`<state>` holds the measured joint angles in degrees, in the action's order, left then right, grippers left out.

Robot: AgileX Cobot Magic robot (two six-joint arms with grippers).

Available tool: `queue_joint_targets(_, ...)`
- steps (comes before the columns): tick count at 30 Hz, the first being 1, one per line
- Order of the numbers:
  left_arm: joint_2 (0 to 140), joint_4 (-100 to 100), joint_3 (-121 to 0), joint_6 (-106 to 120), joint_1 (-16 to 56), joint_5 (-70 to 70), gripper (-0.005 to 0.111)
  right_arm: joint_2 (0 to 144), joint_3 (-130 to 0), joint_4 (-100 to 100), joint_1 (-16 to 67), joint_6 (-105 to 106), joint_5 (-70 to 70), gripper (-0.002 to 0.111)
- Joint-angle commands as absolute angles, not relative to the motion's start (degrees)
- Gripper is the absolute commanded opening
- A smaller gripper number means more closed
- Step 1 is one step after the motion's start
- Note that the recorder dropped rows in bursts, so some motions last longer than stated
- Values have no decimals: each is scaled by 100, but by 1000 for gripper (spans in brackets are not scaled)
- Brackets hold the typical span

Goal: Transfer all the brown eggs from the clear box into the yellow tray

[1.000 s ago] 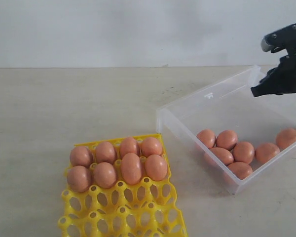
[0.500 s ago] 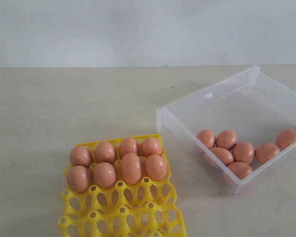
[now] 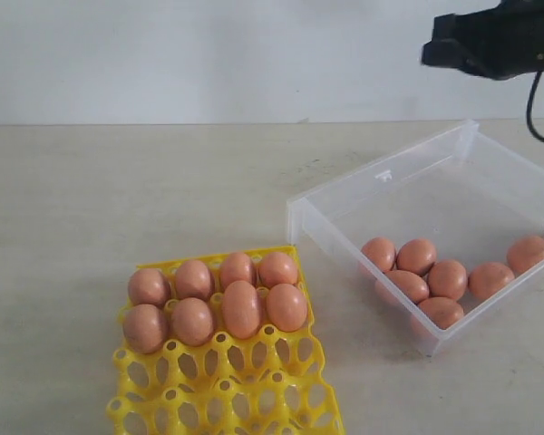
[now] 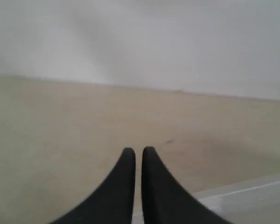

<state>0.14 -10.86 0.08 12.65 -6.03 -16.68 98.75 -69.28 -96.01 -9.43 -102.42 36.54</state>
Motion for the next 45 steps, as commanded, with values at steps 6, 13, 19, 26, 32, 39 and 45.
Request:
queue_joint_targets(6,0,-1114,0,1306,-622,-1627,4,10063,-6171,-9995,-265,-10338,2595,0)
queue_joint_targets(13,0,-1114,0,1306,-622,-1627,4,10352,-5650,-9995,-80,-10278,2359,0)
queue_joint_targets(19,0,-1114,0,1306,-622,-1627,4,10352,-5530,-9995,-12,-10164,3293,64)
queue_joint_targets(26,0,-1114,0,1306,-622,-1627,4,10352,-5264,-9995,0,-10640,2798,63)
queue_joint_targets(32,0,-1114,0,1306,-622,-1627,4,10082,-5275,-9995,-6,-10447,602,58)
queue_joint_targets(39,0,-1114,0,1306,-622,-1627,4,9936,-5275,-9995,-6,-10362,-2799,13)
queue_joint_targets(45,0,-1114,0,1306,-622,-1627,4,10056,-5275,-9995,-228,-7171,-3997,0)
